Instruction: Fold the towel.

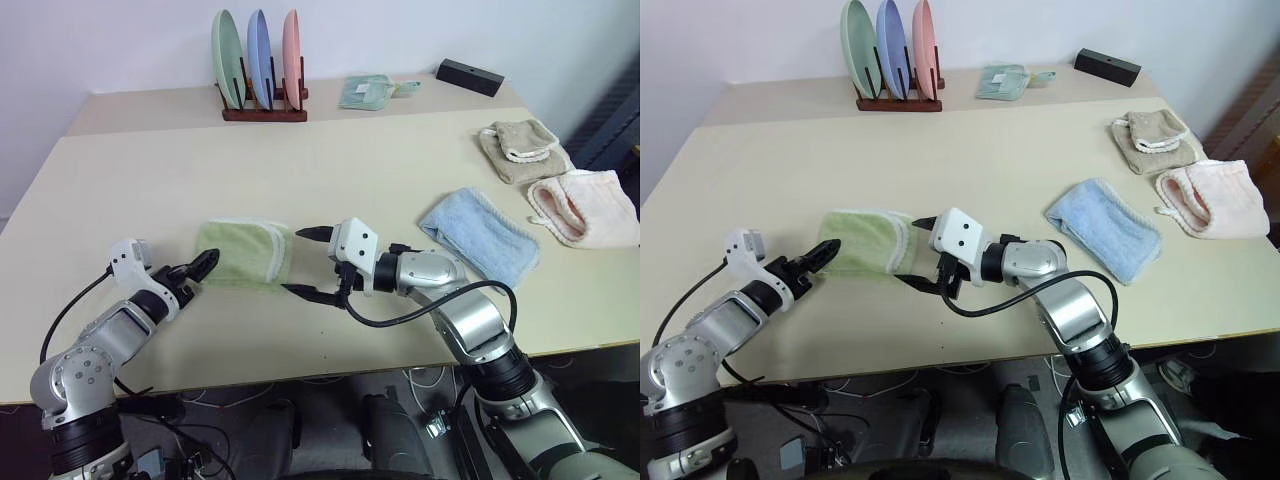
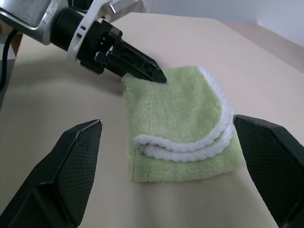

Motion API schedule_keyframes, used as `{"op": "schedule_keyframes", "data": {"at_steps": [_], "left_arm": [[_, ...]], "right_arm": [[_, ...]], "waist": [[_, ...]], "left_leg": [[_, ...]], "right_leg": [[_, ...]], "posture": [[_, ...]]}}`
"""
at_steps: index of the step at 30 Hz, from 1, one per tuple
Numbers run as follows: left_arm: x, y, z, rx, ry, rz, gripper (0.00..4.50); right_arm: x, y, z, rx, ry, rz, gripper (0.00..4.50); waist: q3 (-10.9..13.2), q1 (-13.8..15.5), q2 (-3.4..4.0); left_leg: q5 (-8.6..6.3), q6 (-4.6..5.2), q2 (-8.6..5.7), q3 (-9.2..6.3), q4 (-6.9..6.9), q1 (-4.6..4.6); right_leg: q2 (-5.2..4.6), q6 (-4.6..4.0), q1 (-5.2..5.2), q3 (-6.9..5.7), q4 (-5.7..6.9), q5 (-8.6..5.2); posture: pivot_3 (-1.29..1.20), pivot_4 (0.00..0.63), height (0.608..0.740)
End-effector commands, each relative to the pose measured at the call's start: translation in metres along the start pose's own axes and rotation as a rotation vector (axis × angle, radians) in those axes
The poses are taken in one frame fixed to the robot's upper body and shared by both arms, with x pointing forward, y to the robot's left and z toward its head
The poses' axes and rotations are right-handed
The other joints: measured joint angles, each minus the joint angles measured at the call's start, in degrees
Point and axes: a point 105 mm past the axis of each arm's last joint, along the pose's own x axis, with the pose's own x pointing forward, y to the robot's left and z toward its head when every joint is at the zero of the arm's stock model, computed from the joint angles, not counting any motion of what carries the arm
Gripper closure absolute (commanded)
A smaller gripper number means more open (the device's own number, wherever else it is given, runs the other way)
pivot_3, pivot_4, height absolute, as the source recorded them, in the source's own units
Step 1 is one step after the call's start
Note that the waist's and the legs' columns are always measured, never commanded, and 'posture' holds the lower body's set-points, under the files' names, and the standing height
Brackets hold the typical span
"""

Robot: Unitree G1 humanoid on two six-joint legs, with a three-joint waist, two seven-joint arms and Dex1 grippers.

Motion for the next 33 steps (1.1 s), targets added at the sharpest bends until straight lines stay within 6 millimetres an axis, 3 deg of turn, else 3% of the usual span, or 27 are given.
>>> {"op": "schedule_keyframes", "data": {"at_steps": [1, 6, 7, 10, 13, 15, 17, 19, 22, 26, 30, 33], "left_arm": [[0.009, -0.019, -0.012, -0.021, 0.046, -0.085, 1.79], [0.007, -0.023, -0.019, -0.018, 0.063, -0.099, 4.34], [0.006, -0.023, -0.019, -0.021, 0.061, -0.099, 4.45], [0.004, -0.021, -0.016, -0.029, 0.042, -0.093, 4.45], [-0.003, -0.006, 0.044, -0.055, -0.278, -0.006, 4.45], [-0.011, 0.007, 0.069, -0.057, -0.41, 0.074, 4.45], [-0.031, 0.031, 0.102, -0.109, -0.604, 0.24, 4.45], [-0.054, 0.054, 0.119, -0.171, -0.743, 0.378, 4.45], [-0.085, 0.087, 0.115, -0.27, -0.854, 0.553, 4.45], [-0.112, 0.125, 0.077, -0.439, -0.879, 0.778, 4.45], [-0.12, 0.133, 0.051, -0.524, -0.876, 0.835, 4.45], [-0.123, 0.126, 0.045, -0.553, -0.904, 0.811, 3.39]], "right_arm": [[-0.001, 0.001, 0.011, -0.033, -0.033, -0.014, 0.0], [-0.002, 0.0, 0.008, -0.03, -0.024, -0.04, 0.0], [-0.003, 0.0, 0.008, -0.03, -0.022, -0.043, 0.0], [-0.004, 0.0, 0.006, -0.029, -0.018, -0.051, 0.0], [-0.004, -0.001, 0.005, -0.042, -0.01, -0.057, 0.0], [-0.004, -0.002, 0.004, -0.049, -0.007, -0.058, 0.0], [-0.004, -0.002, 0.004, -0.053, -0.006, -0.059, 0.0], [-0.004, -0.002, 0.003, -0.054, -0.005, -0.059, 0.0], [-0.004, -0.003, 0.002, -0.058, -0.006, -0.06, 0.0], [-0.003, -0.006, 0.0, -0.067, -0.003, -0.06, 0.0], [-0.002, -0.008, -0.002, -0.069, -0.003, -0.053, 0.0], [0.0, -0.009, -0.004, -0.07, -0.003, -0.039, 0.0]], "waist": [[0.0, 0.0, -0.01], [0.0, -0.1, -0.01], [0.0, -0.1, -0.01], [0.0, -0.1, -0.01], [0.0, -0.1, -0.05], [0.0, -0.1, -0.13], [0.0, -0.1, -0.13], [0.0, -0.3, -0.14], [0.0, -0.2, -0.15], [-0.1, 0.0, -0.32], [-0.1, 0.8, -0.74], [-0.1, 1.1, -0.75]], "left_leg": [[0.0, 0.0, 0.0, 0.0, 0.0, 0.0], [0.0, 0.0, 0.0, -0.01, -0.02, 0.0], [0.0, 0.0, 0.0, 0.0, -0.02, 0.0], [0.0, 0.0, 0.0, 0.01, -0.01, 0.0], [0.0, 0.0, 0.01, 0.0, -0.01, 0.0], [0.02, -0.03, 0.03, -0.03, -0.01, 0.0], [0.02, -0.04, 0.04, -0.02, -0.02, 0.0], [0.02, -0.04, 0.04, 0.0, -0.04, 0.0], [0.01, -0.03, 0.04, 0.06, -0.04, 0.0], [0.0, -0.02, 0.0, 0.08, -0.01, -0.02], [0.0, 0.0, 0.01, 0.01, 0.04, -0.02], [0.0, -0.01, 0.02, 0.05, 0.1, -0.01]], "right_leg": [[0.0, 0.0, 0.01, 0.0, 0.0, 0.0], [0.01, 0.0, 0.0, 0.0, 0.0, 0.0], [0.01, 0.0, 0.0, 0.0, -0.01, 0.0], [0.0, 0.0, 0.0, 0.0, -0.01, 0.0], [0.0, 0.0, 0.0, 0.0, -0.02, 0.0], [0.02, -0.01, 0.0, -0.02, -0.03, 0.0], [0.04, -0.02, 0.0, -0.02, -0.06, 0.0], [0.04, -0.01, 0.0, -0.02, -0.09, 0.0], [0.03, 0.0, -0.01, 0.01, -0.13, 0.0], [-0.01, 0.01, 0.01, 0.02, -0.16, 0.01], [0.0, 0.01, 0.08, -0.03, -0.15, 0.01], [0.02, 0.0, 0.11, -0.02, -0.15, 0.0]], "posture": [[0.0, 0.15, 0.737], [0.0, 0.15, 0.737], [0.0, 0.15, 0.737], [0.0, 0.15, 0.737], [0.0, 0.15, 0.737], [0.0, 0.15, 0.737], [0.0, 0.15, 0.737], [0.0, 0.15, 0.737], [0.0, 0.15, 0.737], [0.0, 0.15, 0.737], [0.0, 0.15, 0.737], [0.0, 0.15, 0.737]]}}
